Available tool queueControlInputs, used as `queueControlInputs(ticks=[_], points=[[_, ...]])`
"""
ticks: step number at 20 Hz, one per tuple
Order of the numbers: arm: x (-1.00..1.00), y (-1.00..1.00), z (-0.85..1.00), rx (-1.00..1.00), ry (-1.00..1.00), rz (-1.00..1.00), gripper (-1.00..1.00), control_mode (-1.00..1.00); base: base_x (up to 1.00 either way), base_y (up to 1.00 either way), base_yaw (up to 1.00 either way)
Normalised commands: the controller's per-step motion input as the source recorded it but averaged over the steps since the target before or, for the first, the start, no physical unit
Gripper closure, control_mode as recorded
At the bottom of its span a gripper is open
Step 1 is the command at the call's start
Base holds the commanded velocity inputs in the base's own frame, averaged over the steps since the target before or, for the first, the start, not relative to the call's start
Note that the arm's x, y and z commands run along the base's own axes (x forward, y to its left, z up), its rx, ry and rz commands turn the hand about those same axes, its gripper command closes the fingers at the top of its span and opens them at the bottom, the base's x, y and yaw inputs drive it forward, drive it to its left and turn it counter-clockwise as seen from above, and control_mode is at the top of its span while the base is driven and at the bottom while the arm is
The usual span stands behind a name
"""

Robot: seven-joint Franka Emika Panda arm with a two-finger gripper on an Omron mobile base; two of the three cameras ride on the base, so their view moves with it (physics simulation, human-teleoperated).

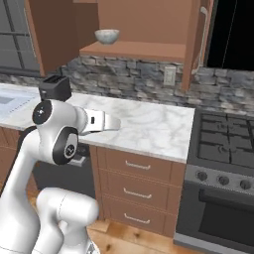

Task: Take the smaller bowl and place it next to the appetizer plate on the dining counter , and place the larger bowl next to the plate with cooked food.

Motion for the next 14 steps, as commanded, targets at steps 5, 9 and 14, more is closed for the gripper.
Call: queueControlInputs(ticks=[5, 9, 14], points=[[0.00, 0.00, 0.00, 0.00, 0.00, 0.00, -1.00, 1.00, 0.74, 0.21, -0.01], [0.00, 0.00, 0.00, 0.00, 0.00, 0.00, -1.00, 1.00, 0.78, 0.42, -0.03], [0.00, 0.00, 0.00, 0.00, 0.00, 0.00, -1.00, 1.00, 0.76, 0.35, -0.06]])
